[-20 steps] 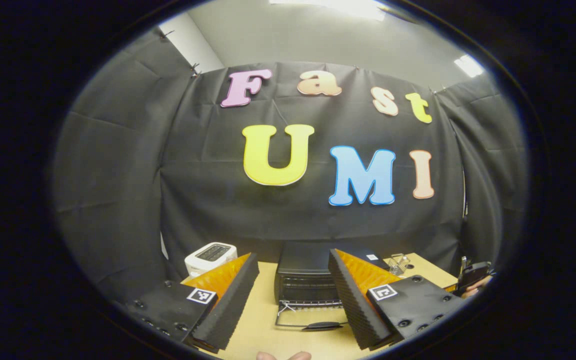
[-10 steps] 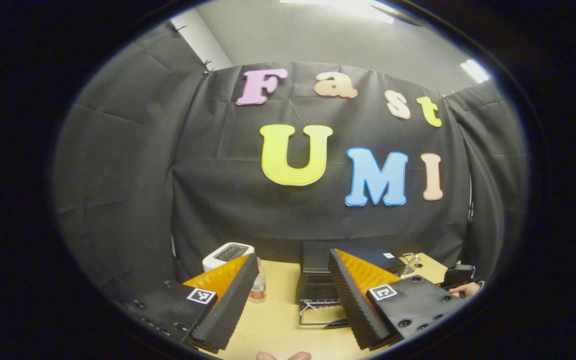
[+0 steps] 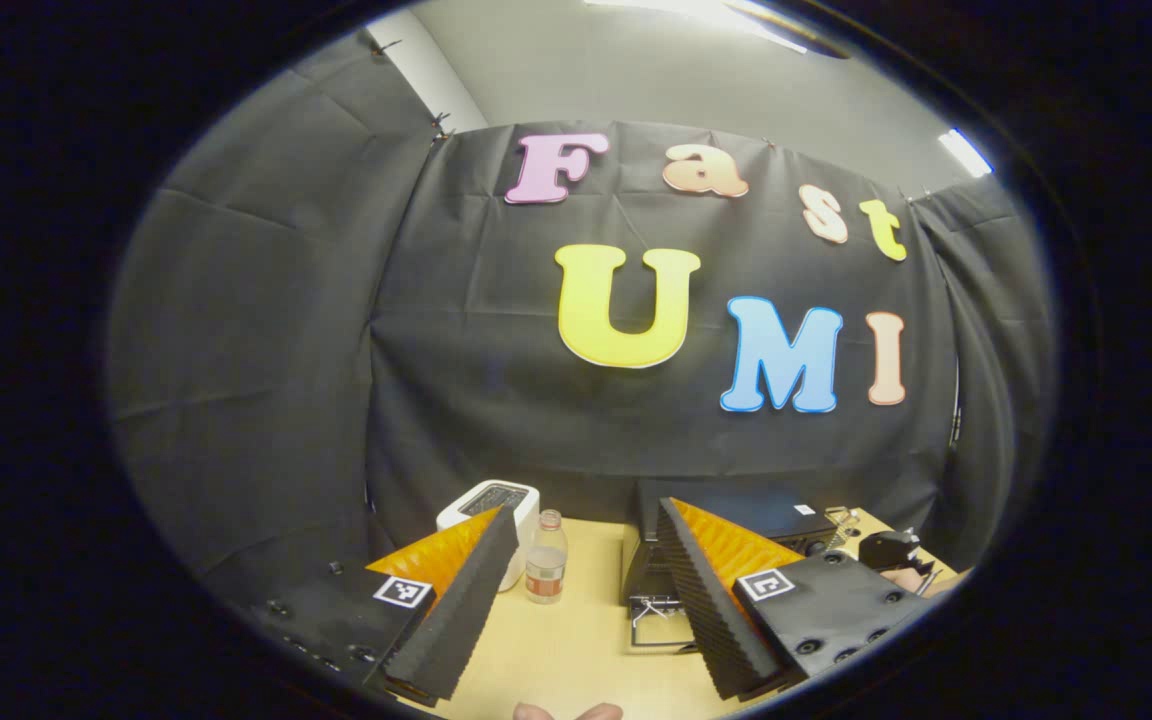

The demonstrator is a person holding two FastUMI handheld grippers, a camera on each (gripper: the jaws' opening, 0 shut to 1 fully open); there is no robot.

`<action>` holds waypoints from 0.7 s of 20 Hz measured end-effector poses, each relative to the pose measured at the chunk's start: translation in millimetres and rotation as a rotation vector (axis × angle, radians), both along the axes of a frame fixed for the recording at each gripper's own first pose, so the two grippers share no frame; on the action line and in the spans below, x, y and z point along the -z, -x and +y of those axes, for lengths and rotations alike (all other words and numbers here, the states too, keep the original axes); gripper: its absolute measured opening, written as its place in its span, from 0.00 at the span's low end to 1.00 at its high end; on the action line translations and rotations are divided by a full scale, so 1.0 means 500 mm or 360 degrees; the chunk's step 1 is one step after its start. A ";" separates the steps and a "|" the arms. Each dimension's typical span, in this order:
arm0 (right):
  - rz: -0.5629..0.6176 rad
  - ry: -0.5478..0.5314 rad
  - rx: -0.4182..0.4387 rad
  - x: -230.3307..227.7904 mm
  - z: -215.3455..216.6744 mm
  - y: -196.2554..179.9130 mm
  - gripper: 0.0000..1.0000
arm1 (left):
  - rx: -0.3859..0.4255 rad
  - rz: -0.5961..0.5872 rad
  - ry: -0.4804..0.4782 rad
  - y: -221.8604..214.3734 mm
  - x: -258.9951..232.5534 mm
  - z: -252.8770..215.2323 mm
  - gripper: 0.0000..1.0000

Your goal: Open the electric oven with the left hand, put the food in, and close the electric oven.

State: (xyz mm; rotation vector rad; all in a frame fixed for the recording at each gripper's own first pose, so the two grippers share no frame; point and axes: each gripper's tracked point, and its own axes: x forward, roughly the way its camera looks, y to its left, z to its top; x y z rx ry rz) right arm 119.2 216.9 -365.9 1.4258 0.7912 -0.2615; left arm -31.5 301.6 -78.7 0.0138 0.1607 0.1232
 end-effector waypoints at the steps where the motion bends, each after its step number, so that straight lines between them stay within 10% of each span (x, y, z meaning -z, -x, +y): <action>1: 0.0005 -0.0013 0.0032 0.005 0.007 -0.015 0.01 | -0.0004 0.0002 -0.0001 -0.001 0.001 0.006 1.00; 14: 0.0052 -0.0016 0.0395 0.062 0.083 -0.156 0.01 | -0.0096 0.0062 0.0013 0.003 0.027 0.088 0.95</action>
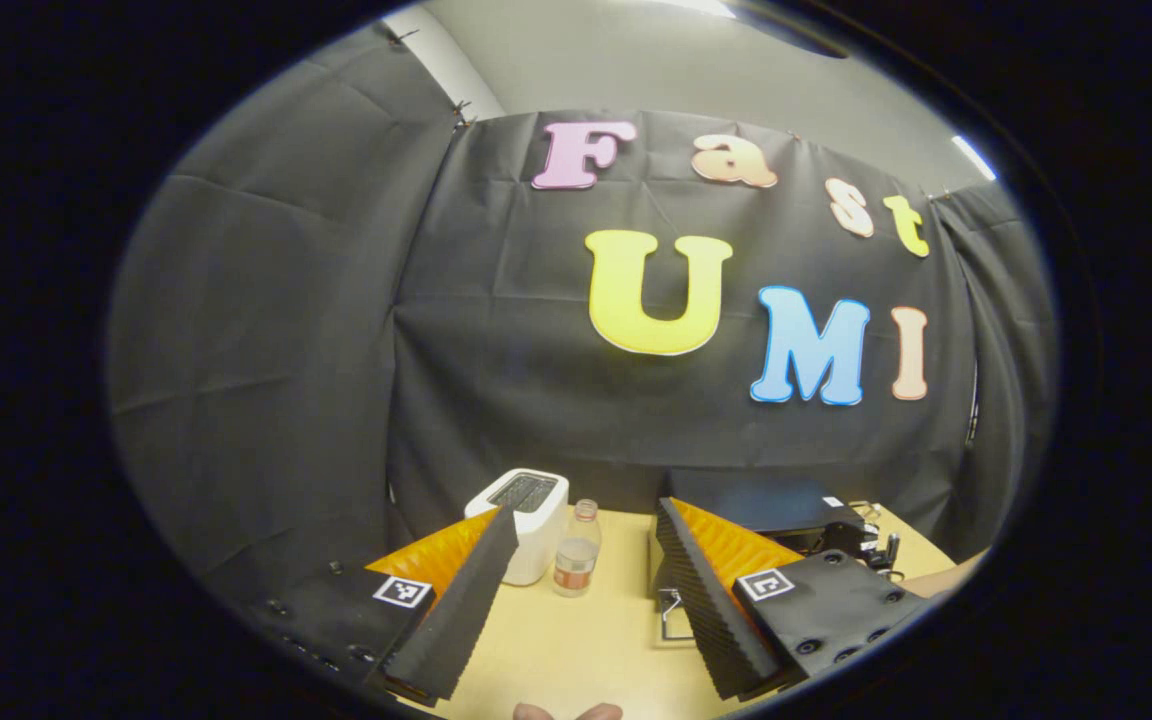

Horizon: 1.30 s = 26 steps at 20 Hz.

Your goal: Open the electric oven with the left hand, put the food in, and close the electric oven.

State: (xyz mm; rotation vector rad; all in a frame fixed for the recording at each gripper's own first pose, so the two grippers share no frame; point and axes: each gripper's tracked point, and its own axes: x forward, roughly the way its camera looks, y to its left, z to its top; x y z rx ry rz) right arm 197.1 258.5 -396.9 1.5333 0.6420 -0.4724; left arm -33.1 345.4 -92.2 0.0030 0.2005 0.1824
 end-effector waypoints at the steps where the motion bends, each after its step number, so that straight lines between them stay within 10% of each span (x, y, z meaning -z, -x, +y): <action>1: -0.0011 0.0007 0.0014 -0.002 0.003 -0.008 0.01 | -0.0008 0.0003 -0.0001 0.002 0.001 0.005 0.95; 12: -0.0083 0.0186 -0.0054 -0.020 0.000 -0.055 0.06 | 0.0013 -0.0003 0.0019 -0.017 0.004 -0.028 1.00; 17: -0.0150 0.0367 -0.0347 -0.057 -0.017 -0.012 0.25 | 0.0105 -0.0017 0.0038 -0.045 0.006 -0.106 1.00; 26: -0.0238 0.1051 -0.0862 -0.131 -0.154 0.138 0.27 | 0.0258 -0.0020 0.0036 -0.075 0.028 -0.260 1.00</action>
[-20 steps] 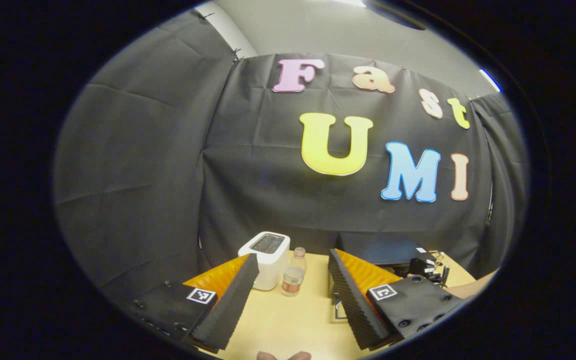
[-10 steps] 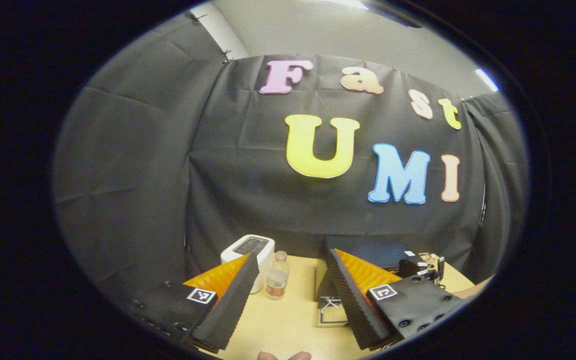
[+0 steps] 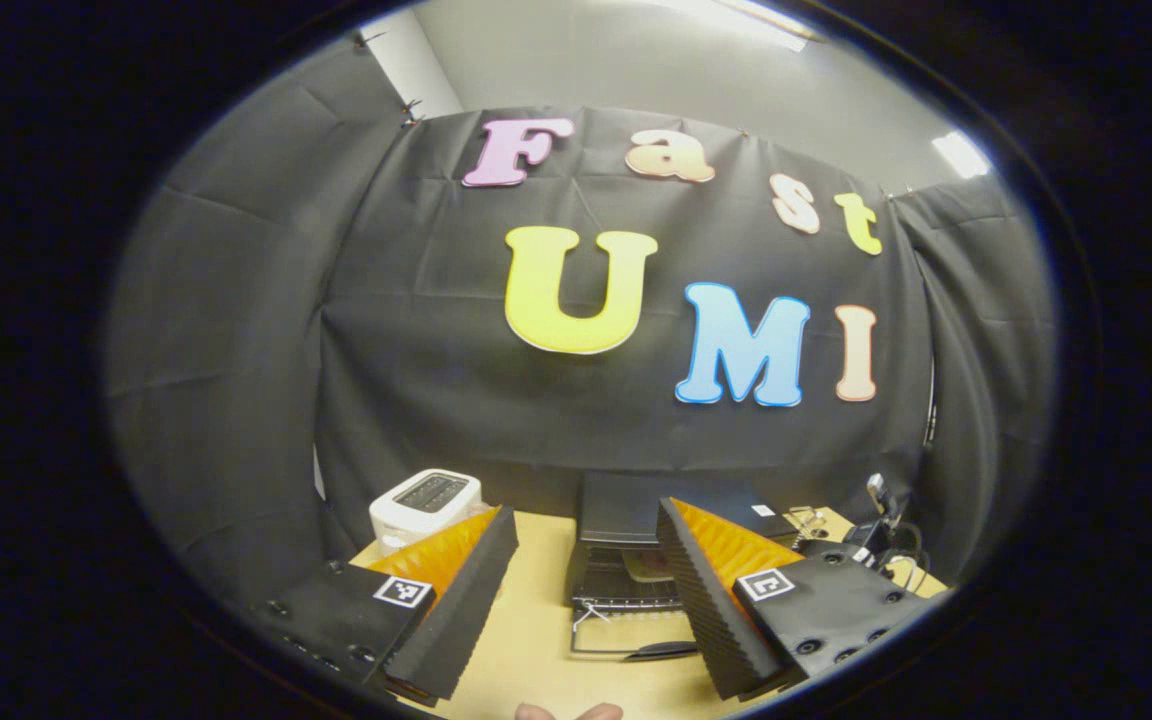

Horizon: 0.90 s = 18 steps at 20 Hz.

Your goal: Open the electric oven with the left hand, put the food in, and close the electric oven.

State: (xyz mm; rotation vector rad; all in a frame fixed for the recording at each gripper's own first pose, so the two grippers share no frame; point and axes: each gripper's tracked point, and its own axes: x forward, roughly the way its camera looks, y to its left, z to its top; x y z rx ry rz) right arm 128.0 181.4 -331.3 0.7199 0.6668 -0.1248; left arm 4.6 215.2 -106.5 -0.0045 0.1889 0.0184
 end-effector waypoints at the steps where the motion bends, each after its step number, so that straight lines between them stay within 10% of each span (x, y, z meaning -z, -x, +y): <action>1: -0.0036 0.0095 -0.0061 -0.017 -0.017 0.010 0.27 | 0.0013 0.0003 -0.0002 -0.001 0.001 -0.016 0.95; 12: -0.0749 0.0866 -0.0450 -0.376 -0.159 0.126 0.27 | 0.0183 -0.0034 -0.0027 -0.015 -0.012 -0.208 0.89; 18: -0.0904 0.1040 -0.0431 -0.459 -0.210 0.177 0.57 | 0.0238 -0.0017 -0.0037 -0.031 0.010 -0.289 1.00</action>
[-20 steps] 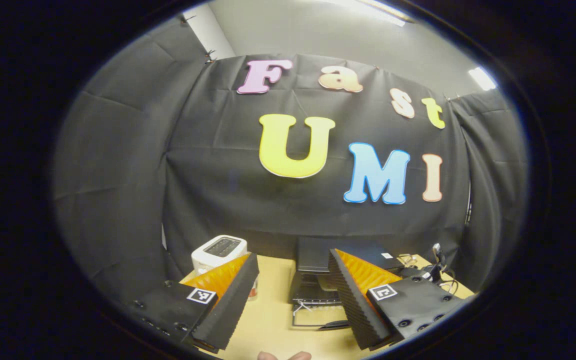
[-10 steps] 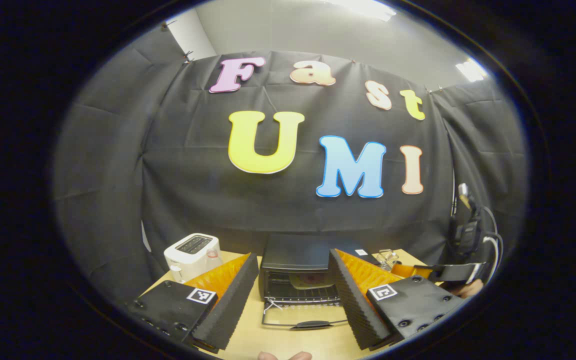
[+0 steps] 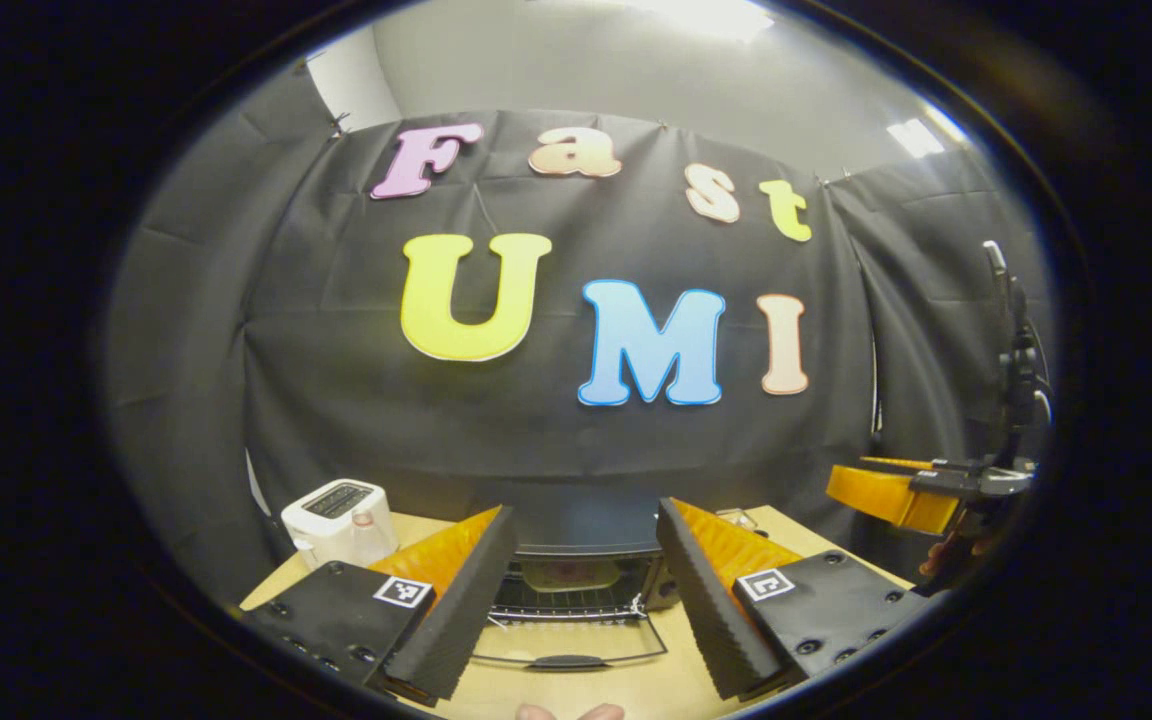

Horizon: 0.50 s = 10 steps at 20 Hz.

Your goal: Open the electric oven with the left hand, put the food in, and close the electric oven.

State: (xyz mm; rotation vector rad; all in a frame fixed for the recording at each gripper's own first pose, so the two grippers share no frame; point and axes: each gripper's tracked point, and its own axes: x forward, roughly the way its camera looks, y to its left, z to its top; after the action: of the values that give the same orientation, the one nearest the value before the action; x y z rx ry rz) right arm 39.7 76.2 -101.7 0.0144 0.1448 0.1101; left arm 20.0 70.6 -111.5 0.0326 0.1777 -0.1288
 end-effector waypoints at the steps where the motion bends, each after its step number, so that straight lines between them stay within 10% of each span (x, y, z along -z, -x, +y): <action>1: -0.0012 -0.0009 -0.0022 -0.004 0.006 0.006 0.52 | 0.0003 0.0014 -0.0001 -0.004 0.007 -0.009 0.95; 5: -0.0015 -0.0051 -0.0013 -0.024 -0.012 0.018 0.91 | -0.0008 0.0132 -0.0022 -0.011 0.061 -0.029 1.00; 10: 0.0008 -0.0064 0.0019 -0.014 -0.041 0.013 0.92 | -0.0034 0.0471 -0.0046 -0.009 0.217 -0.030 0.95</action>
State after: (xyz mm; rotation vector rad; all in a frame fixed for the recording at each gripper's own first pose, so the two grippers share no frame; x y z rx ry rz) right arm 33.0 55.7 -94.6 0.0558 0.1477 0.1009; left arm 24.4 55.4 -219.9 0.0400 0.4753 -0.1090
